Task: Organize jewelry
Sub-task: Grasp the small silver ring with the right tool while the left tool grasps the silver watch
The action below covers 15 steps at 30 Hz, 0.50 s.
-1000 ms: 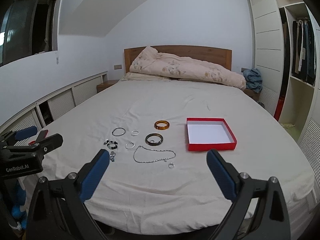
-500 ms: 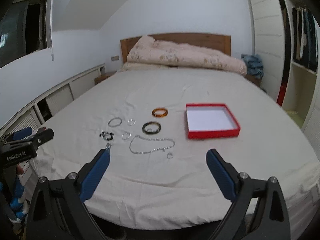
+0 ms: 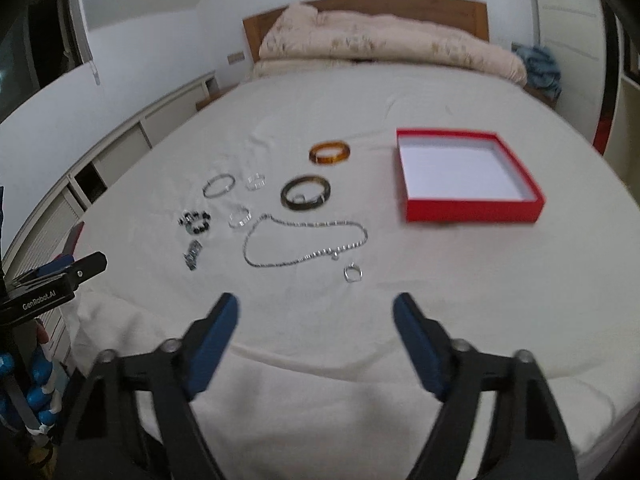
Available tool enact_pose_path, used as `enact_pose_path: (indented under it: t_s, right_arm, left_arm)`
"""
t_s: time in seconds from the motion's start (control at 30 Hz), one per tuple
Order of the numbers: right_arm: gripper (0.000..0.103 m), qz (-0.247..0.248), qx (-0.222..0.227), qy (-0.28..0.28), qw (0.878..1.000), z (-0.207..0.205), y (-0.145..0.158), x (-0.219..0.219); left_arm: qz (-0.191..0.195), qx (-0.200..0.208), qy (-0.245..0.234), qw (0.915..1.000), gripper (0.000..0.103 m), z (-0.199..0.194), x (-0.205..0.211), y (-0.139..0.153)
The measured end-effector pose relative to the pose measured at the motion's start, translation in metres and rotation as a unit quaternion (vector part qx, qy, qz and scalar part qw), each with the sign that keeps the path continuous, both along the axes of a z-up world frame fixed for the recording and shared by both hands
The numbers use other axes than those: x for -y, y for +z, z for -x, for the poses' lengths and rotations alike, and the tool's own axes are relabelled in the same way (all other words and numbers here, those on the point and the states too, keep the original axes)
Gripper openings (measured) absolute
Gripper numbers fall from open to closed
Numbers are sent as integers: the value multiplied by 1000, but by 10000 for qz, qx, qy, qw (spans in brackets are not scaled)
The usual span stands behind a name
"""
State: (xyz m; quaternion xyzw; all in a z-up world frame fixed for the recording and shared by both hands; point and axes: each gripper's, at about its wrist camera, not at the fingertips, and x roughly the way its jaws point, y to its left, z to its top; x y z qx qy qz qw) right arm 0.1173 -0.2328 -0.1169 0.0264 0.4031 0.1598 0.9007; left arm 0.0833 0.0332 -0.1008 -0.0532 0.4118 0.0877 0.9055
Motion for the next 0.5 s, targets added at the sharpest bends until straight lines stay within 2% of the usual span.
enact_pose_path:
  t_s: [0.13,0.4,0.5]
  right_arm:
    - [44,-82,-420,33,9991,-32,-28,1]
    - [34,-117,-870,-2,9961,-85,-67,-1]
    - [33,-20,-998,-5,9950,-99,-81,-3]
  left_arm:
    - [93,-313,-98,9994,81,-28,2,-23]
    - [146,-747,-55,9971,73,-84,-3,-66]
    - [191,-878,-59,9959,66,-97,-5,-79]
